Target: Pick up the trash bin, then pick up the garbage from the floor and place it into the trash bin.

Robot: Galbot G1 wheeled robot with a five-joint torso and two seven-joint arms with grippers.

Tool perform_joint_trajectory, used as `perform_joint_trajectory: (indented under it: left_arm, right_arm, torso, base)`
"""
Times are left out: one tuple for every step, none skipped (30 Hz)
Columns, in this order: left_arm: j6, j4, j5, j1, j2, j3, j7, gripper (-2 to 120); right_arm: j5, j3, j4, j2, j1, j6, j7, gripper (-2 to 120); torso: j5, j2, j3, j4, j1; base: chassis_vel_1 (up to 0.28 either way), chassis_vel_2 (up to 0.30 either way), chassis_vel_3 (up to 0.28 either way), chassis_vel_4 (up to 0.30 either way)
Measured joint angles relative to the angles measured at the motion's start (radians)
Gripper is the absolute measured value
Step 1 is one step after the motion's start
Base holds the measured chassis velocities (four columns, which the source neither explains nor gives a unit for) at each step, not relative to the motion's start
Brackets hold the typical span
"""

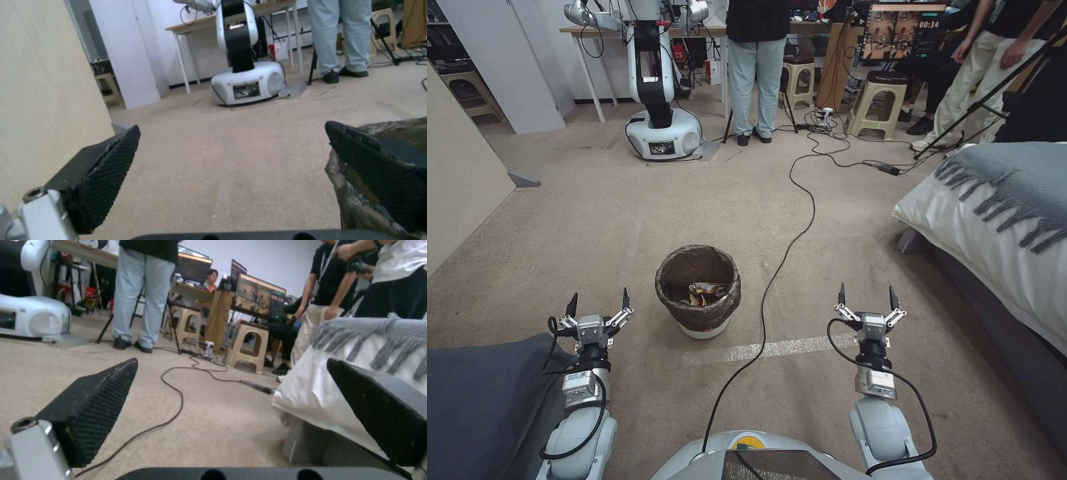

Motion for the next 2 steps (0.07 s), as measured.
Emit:
perform_joint_trajectory:
  left_arm:
    - [0.0, 0.0, 0.0, 0.0, 0.0, 0.0, 0.0, 100]
    - [0.001, 0.0, 0.0, 0.0, 0.0, 0.0, 0.0, 100]
  right_arm:
    - [0.0, 0.0, 0.0, 0.0, 0.0, 0.0, 0.0, 100]
    - [0.0, 0.0, 0.0, 0.0, 0.0, -0.001, 0.0, 100]
  torso:
    - [0.0, 0.0, 0.0, 0.0, 0.0]
    - [0.0, 0.0, 0.0, 0.0, 0.0]
  base:
    - [0.0, 0.0, 0.0, 0.0]
    - [0.0, 0.0, 0.0, 0.0]
